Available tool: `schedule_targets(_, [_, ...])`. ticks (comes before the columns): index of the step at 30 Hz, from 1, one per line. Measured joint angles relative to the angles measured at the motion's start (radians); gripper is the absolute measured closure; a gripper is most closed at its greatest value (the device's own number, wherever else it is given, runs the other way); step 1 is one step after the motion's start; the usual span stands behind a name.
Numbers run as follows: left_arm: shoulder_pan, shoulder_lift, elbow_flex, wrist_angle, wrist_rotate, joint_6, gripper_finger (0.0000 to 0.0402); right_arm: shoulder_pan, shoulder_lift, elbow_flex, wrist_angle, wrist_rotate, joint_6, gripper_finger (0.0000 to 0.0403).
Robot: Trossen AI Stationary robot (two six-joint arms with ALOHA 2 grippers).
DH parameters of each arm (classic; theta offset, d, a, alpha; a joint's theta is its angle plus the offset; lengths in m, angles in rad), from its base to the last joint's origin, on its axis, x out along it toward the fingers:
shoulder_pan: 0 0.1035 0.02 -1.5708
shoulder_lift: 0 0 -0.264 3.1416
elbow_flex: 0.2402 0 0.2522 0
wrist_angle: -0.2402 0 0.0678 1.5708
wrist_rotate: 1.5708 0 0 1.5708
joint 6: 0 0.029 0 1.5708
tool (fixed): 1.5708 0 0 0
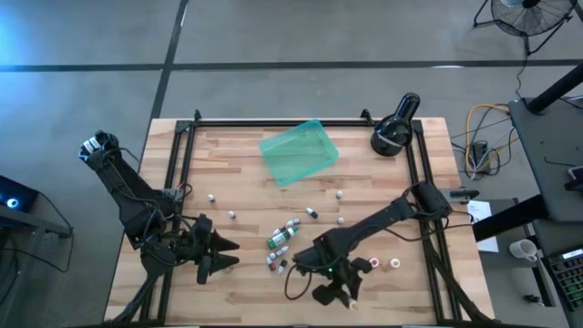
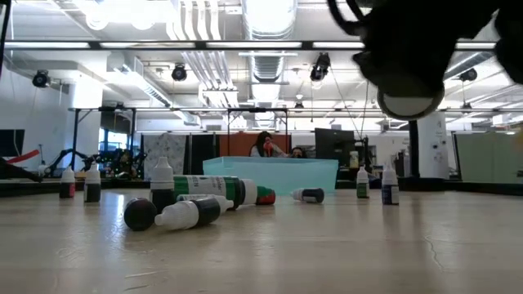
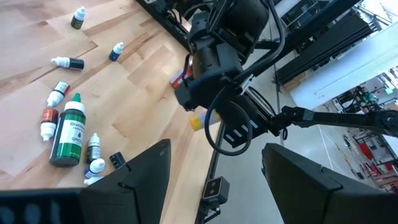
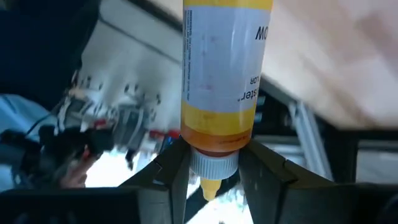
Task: Pick & Place food coloring
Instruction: Adjust the yellow small food coloring bottle
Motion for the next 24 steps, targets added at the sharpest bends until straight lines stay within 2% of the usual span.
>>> schedule_targets(9, [0.0,0.0,0.0,0.0,0.0,0.055,0.0177,0.014,0.007,-0.002,-0.012,-0.081,0.078,0.0288])
schedule_targets(24, [0.0,0.0,0.0,-0.002,0.004,0.082,0.0177,0.027,0.053,-0.002,-0.01,-0.09,0.097,0.0279])
